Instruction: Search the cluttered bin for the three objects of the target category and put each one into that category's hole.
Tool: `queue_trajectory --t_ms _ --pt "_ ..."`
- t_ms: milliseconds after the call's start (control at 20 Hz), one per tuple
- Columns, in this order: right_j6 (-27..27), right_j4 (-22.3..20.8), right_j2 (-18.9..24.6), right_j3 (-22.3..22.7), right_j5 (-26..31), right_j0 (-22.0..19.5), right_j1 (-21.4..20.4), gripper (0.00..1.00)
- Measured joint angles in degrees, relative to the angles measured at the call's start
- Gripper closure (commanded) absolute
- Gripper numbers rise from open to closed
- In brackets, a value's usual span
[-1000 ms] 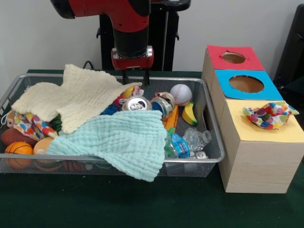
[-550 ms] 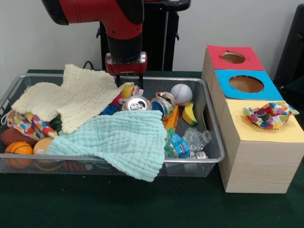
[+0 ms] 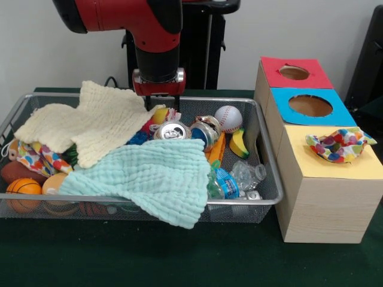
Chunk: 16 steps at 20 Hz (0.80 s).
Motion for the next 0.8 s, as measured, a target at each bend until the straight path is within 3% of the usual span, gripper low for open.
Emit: queue_trajectory --t_ms 300,350,800 --pt "0.0 0.2 -0.2 -0.2 0.0 0.2 0.0 0.0" --pt "0.0 0.2 -0.3 -0.1 0.0 0.2 0.0 1.0" --pt "0.0 0.4 -0.7 -0.1 0.0 0.2 0.0 1.0"
